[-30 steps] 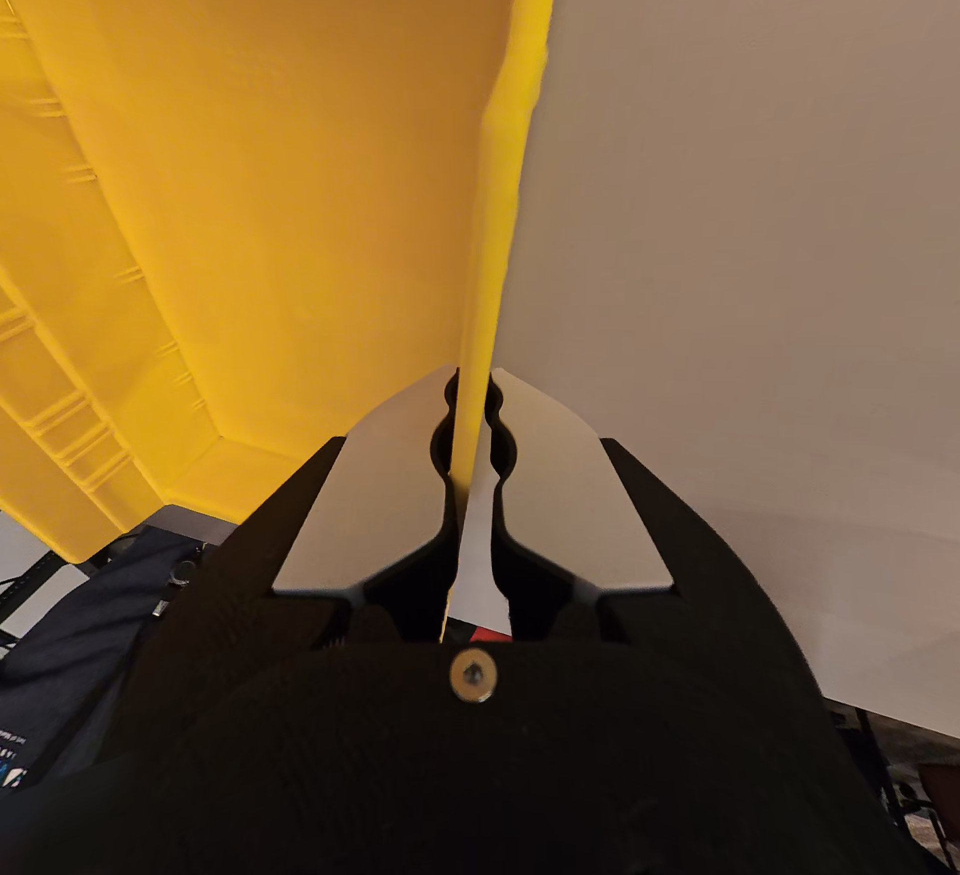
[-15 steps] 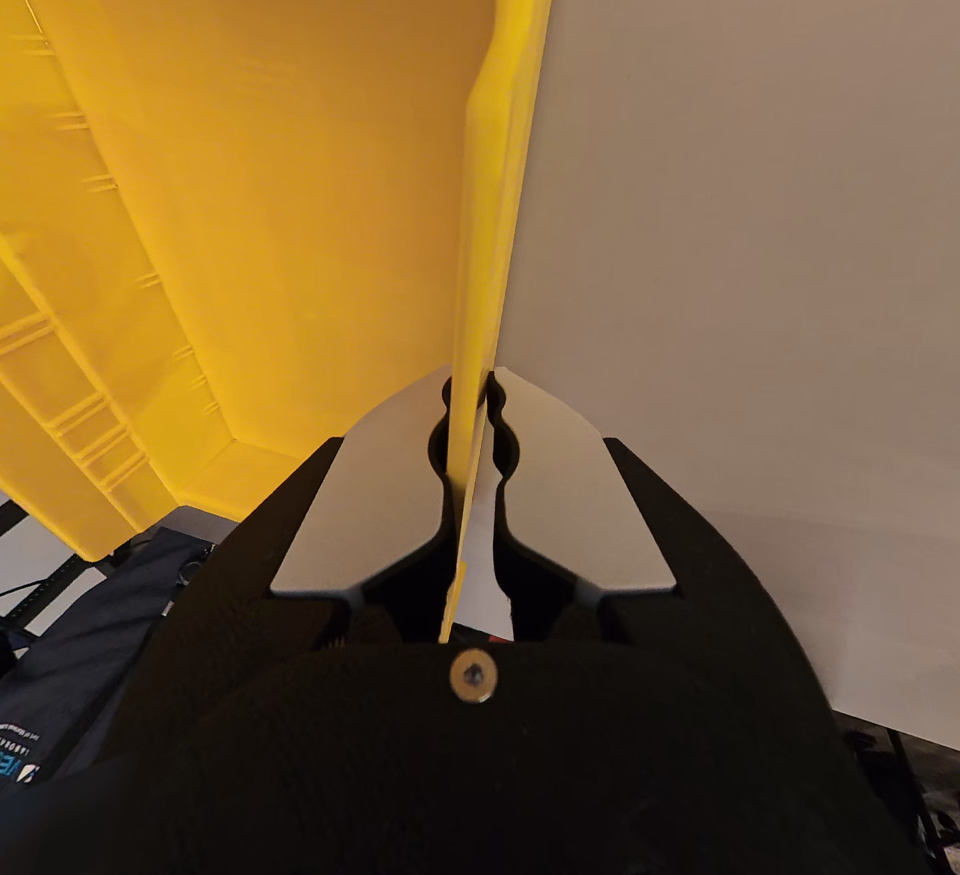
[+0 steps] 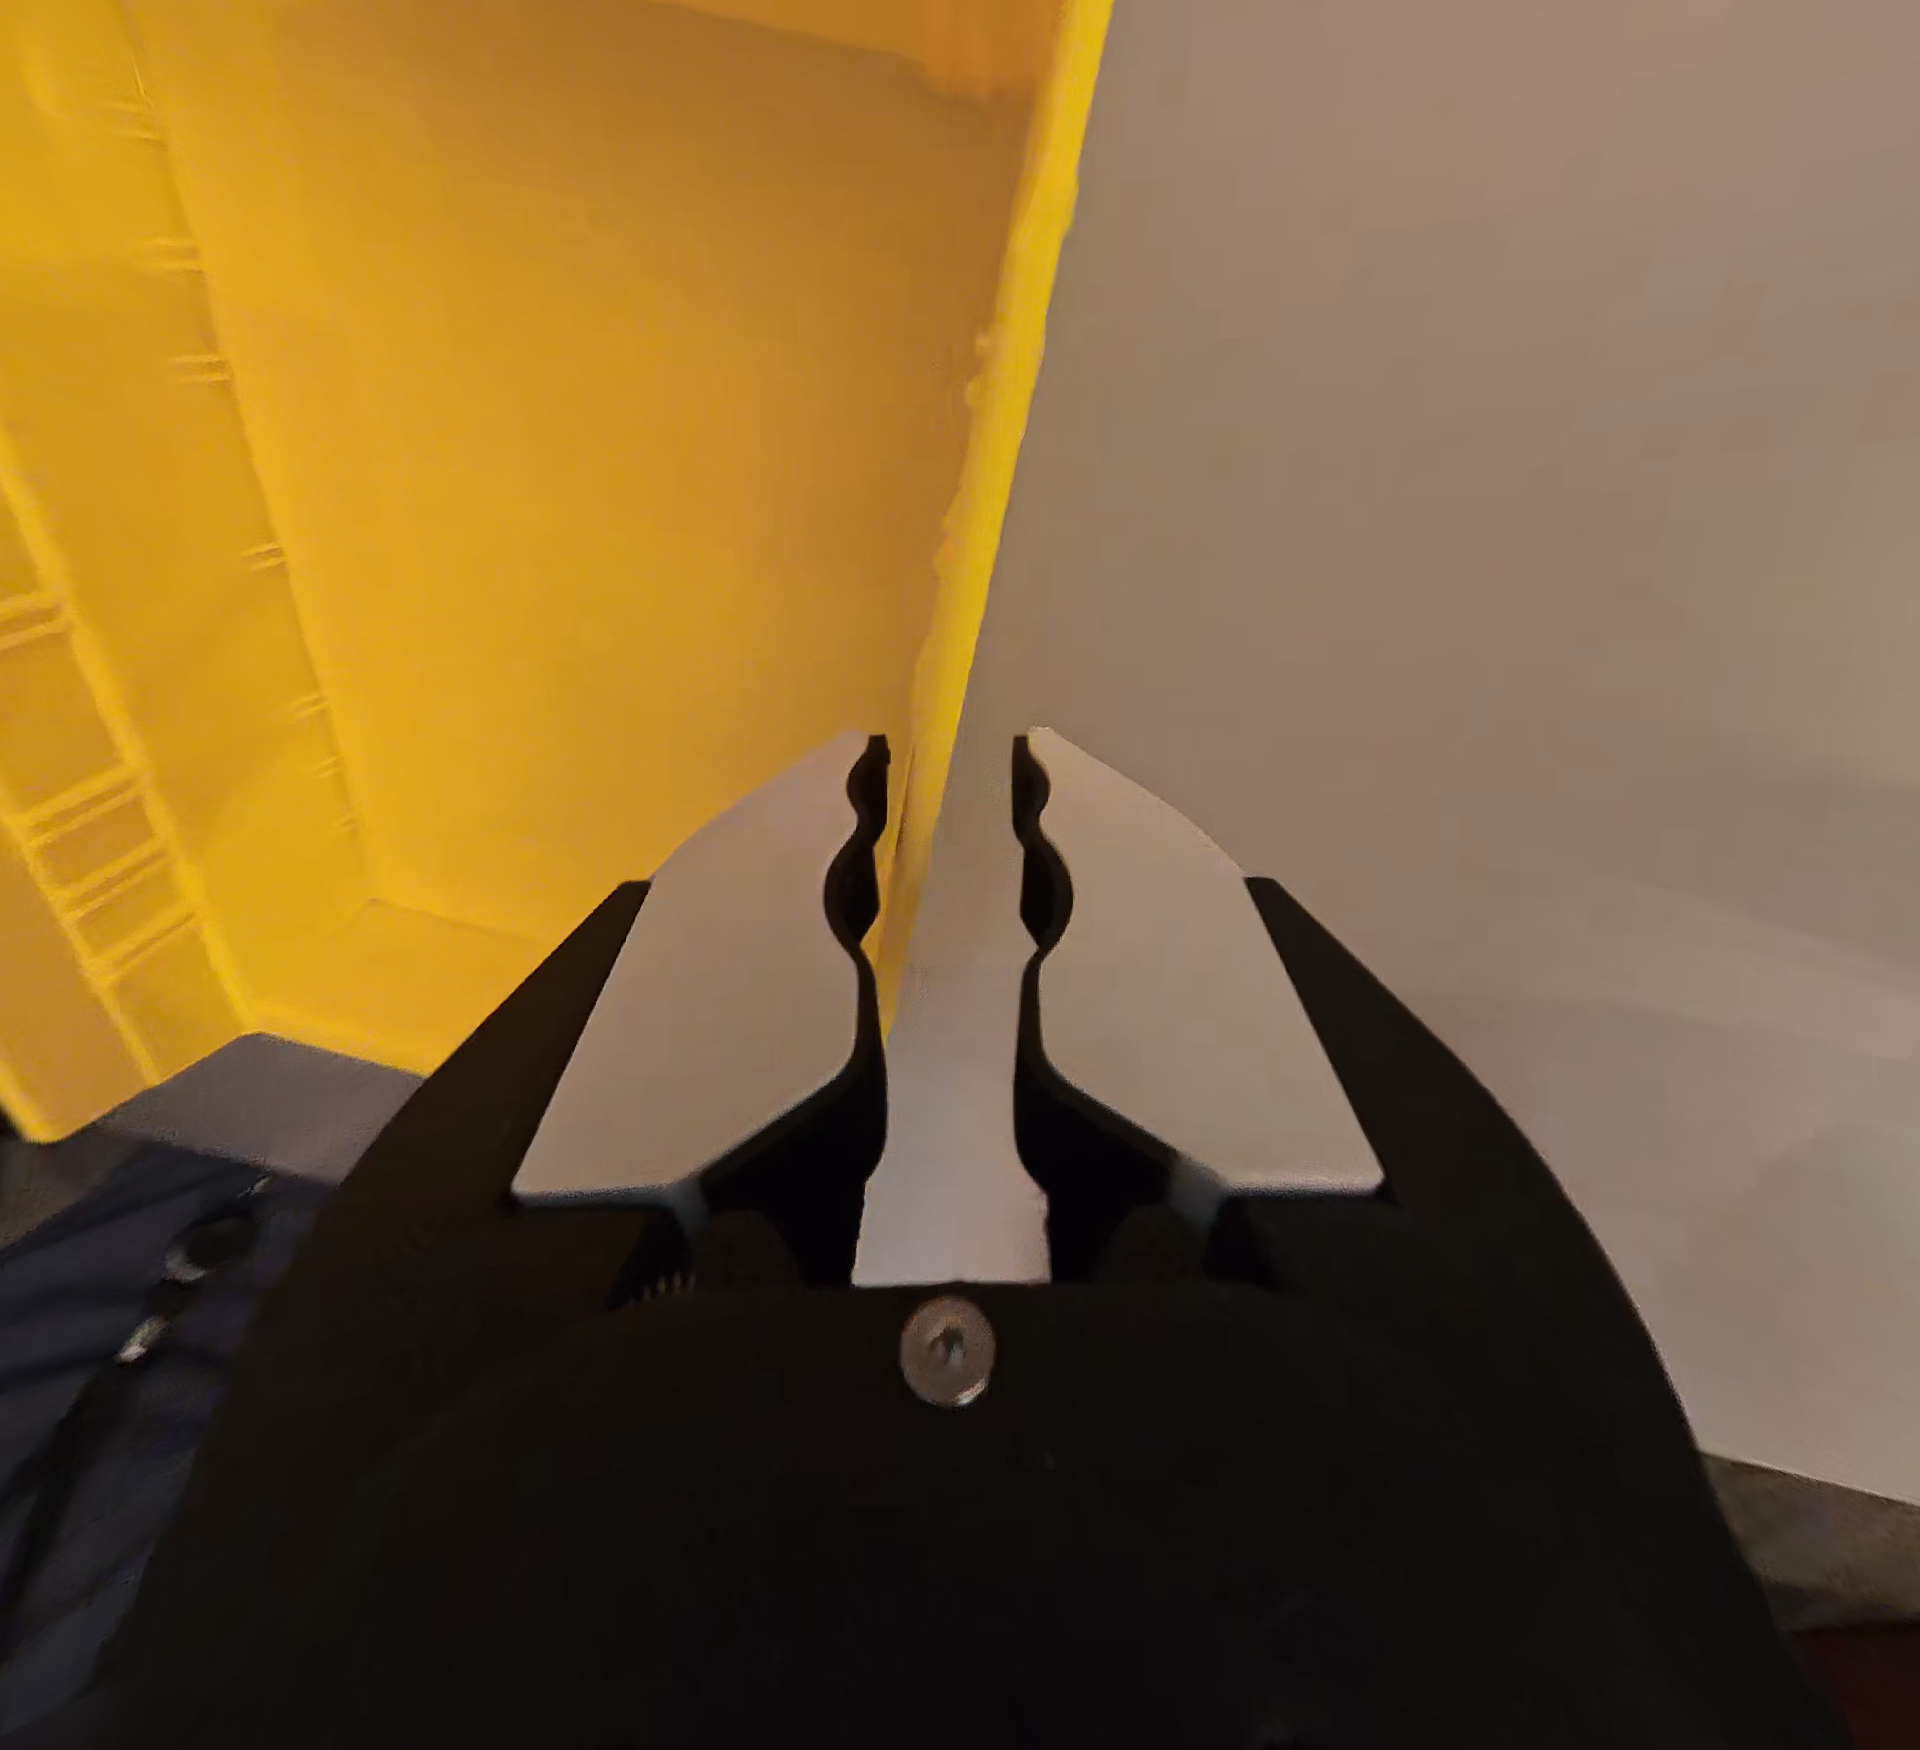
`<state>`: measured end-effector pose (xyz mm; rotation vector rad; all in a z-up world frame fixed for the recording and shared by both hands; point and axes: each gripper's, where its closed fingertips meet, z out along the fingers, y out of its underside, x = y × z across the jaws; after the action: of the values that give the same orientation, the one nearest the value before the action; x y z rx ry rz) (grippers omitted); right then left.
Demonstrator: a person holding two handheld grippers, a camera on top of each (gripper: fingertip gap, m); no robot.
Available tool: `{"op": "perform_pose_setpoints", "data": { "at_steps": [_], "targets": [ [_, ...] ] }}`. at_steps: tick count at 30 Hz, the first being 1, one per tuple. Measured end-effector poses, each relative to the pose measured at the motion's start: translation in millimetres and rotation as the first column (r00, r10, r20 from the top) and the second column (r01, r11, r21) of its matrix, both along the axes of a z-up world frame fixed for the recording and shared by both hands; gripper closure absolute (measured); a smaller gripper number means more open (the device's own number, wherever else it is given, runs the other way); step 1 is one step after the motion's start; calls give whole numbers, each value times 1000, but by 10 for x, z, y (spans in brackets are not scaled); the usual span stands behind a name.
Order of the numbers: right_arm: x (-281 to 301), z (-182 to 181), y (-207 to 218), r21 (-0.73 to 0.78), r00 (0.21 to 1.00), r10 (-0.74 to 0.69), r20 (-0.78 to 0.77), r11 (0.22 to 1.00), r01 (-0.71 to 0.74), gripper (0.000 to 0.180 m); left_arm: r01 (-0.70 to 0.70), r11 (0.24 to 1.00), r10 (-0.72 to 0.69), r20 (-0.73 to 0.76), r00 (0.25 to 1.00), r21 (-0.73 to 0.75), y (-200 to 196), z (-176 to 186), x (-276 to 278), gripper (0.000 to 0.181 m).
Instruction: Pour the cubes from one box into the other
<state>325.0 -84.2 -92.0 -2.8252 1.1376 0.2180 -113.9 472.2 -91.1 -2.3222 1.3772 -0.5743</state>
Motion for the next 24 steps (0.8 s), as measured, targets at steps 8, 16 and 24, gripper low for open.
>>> {"op": "perform_pose_setpoints", "data": {
  "at_steps": [8,16,24],
  "targets": [
    [171,1111,390,211,875,23,484,967,-143,155,-60,991,-12,539,842,115,-54,1146,-66,125],
    [-879,2362,1250,427,426,-180,887,672,-605,155,-14,980,-158,812,563,200,-590,2134,-286,143],
    [-2049,2364,2049,496,447,-215,868,343,-798,123,-40,899,-376,818,435,435,-1066,2453,-420,146]
  ]
}}
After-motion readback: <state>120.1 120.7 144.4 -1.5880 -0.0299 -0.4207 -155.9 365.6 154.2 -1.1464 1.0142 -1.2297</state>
